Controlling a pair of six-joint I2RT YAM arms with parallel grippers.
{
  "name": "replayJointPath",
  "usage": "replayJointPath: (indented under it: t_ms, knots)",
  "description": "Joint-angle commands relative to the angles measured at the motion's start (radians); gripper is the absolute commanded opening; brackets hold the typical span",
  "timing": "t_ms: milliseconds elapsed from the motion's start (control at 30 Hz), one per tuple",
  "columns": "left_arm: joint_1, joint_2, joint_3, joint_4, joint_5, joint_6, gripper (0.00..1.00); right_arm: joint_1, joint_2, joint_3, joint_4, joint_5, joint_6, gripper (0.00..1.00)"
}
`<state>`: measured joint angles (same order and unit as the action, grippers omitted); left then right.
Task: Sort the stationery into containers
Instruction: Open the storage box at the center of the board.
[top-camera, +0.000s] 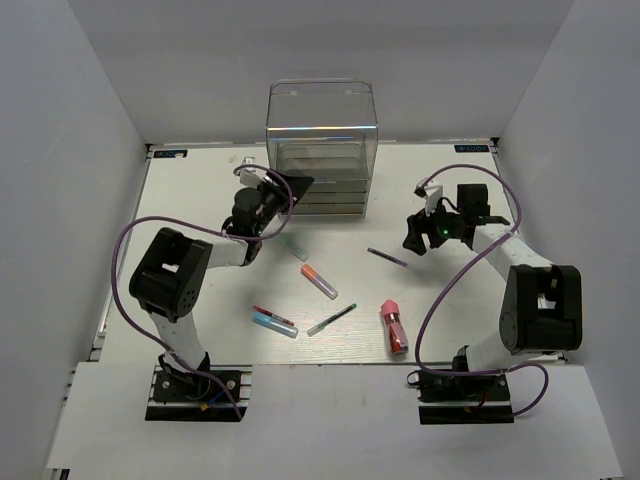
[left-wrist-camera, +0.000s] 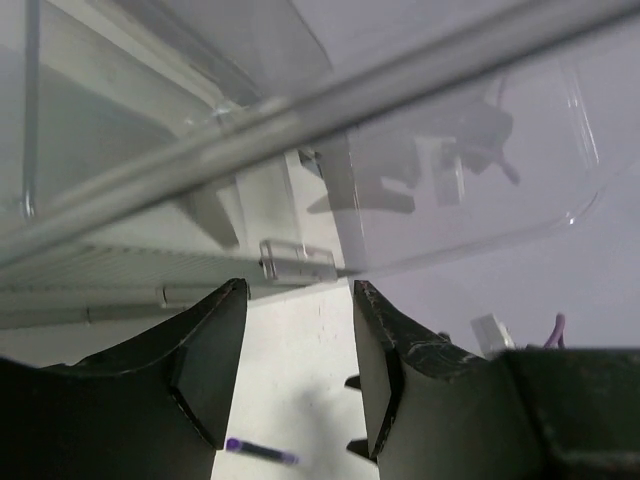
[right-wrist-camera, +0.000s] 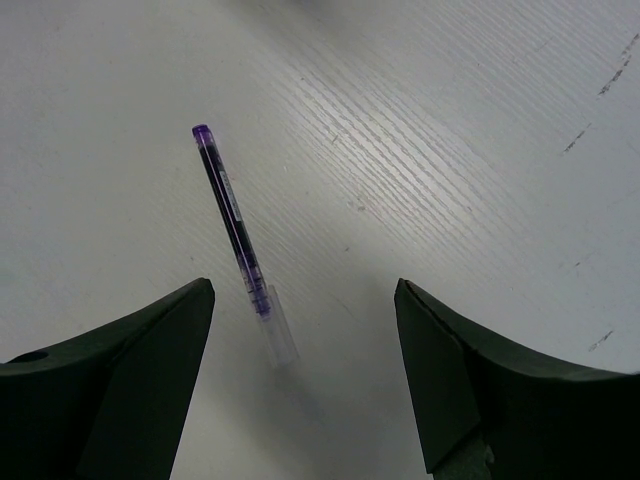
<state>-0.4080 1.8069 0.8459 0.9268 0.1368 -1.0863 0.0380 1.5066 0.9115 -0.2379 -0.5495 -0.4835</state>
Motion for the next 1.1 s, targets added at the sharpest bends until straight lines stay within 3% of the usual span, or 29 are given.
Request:
replayJointPath:
  t_ms: [0, 367, 700, 933, 1067]
  knots:
    - [0.000, 0.016, 0.057, 0.000, -0.055, -0.014, 0.57, 0.000, -0.026, -0.019, 0.012, -0.023, -0.018, 0.78]
    - [0.000, 0.080, 0.114, -0.026, -0.075, -0.014, 0.51, -0.003, -0.045, -0.048, 0.018, -0.017, -0.021, 0.78]
    - [0.000, 0.101, 0.148, -0.007, -0.075, -0.023, 0.30, -0.003, -0.049, -0.040, 0.000, -0.040, -0.041, 0.75]
    - [-0.009, 0.063, 0.093, 0.015, -0.053, -0.023, 0.10, 0.003, -0.054, -0.037, -0.032, -0.076, -0.078, 0.72]
    - [-0.009, 0.020, 0.052, 0.024, -0.031, -0.023, 0.06, 0.007, -0.066, -0.037, -0.072, -0.151, -0.136, 0.72]
